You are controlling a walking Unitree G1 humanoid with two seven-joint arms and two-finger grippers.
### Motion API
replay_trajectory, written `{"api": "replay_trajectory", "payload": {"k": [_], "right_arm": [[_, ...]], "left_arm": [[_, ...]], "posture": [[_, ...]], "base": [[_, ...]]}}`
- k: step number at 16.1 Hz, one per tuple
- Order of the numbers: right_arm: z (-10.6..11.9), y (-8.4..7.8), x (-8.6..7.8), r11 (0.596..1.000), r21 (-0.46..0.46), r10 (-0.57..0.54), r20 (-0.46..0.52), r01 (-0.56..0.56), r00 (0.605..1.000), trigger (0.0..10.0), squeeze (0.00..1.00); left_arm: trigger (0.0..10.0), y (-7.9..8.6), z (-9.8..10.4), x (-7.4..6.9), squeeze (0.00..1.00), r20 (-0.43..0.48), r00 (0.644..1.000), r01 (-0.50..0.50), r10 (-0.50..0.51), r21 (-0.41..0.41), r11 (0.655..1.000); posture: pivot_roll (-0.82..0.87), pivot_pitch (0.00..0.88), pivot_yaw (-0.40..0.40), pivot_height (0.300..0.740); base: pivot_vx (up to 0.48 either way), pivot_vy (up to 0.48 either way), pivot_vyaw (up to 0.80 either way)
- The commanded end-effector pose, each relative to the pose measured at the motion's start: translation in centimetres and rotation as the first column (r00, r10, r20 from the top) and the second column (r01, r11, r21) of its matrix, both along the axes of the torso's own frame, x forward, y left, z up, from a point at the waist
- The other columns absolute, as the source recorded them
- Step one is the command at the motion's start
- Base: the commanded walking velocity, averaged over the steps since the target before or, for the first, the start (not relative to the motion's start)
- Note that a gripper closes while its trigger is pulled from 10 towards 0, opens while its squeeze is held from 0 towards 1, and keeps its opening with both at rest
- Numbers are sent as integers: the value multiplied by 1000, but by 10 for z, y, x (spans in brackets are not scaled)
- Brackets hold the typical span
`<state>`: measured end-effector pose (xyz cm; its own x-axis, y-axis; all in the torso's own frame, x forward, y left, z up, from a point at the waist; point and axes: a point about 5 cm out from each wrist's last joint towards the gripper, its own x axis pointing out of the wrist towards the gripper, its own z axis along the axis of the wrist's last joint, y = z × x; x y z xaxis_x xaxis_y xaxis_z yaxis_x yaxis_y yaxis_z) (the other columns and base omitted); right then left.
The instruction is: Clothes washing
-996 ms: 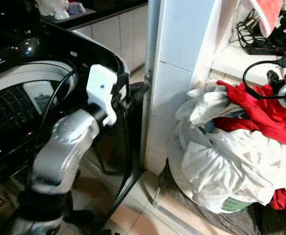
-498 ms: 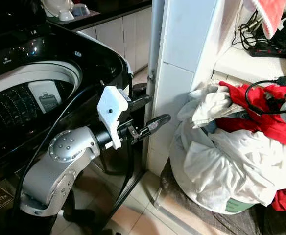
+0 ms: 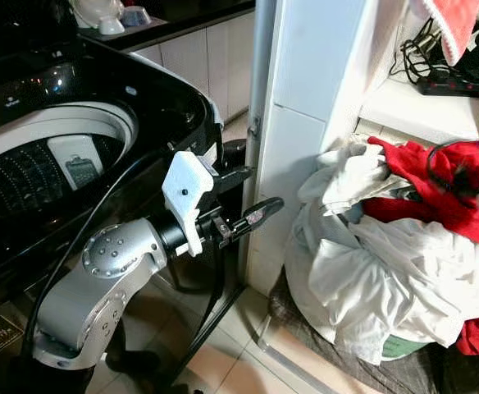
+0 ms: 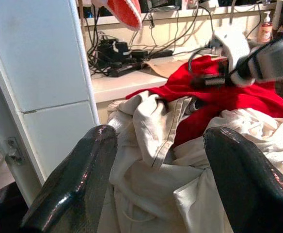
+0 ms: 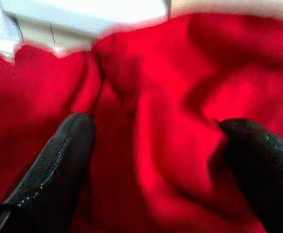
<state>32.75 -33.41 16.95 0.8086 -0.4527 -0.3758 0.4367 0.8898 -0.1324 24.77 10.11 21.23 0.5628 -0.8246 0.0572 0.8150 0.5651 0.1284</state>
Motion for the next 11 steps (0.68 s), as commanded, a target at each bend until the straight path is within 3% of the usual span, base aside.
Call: {"api": "replay_trajectory", "payload": {"k": [1, 3, 4, 5, 6, 11], "right_arm": [[-2, -6, 0, 998, 42, -48, 21, 47, 999, 10000, 0], [-14, -7, 0, 990, 120, -72, 6, 71, 997, 10000, 0], [-15, -5, 1, 987, 148, -62, 10, 60, 998, 8902, 0], [-17, -3, 2, 981, 185, -58, 13, 54, 998, 1843, 0], [-18, -2, 3, 973, 225, -64, 20, 58, 998, 0, 0], [-20, 0, 6, 967, 247, -73, 36, 62, 997, 0, 0]], "left_arm": [[10000, -4, 3, -2, 0, 15, 1000, 27, -27, 13, 1000], [10000, -7, 3, -4, 0, 16, 999, 42, -43, 18, 999], [10000, -6, 3, -5, 0, 16, 999, 43, -44, 19, 999], [10000, -6, 3, -5, 0, 15, 999, 43, -44, 19, 999], [10000, -5, 4, -5, 0, 15, 999, 43, -43, 20, 999], [10000, -5, 3, -5, 0, 13, 999, 45, -46, 21, 999]], "posture": [[-13, 0, 1, 740], [-8, 0, -2, 740], [-5, 0, -4, 740], [-4, 0, -6, 740], [-3, 0, -7, 740], [0, 1, -4, 740]], "base": [[0, 0, 0], [0, 0, 0], [0, 0, 0], [0, 0, 0], [0, 0, 0], [0, 0, 0]]}}
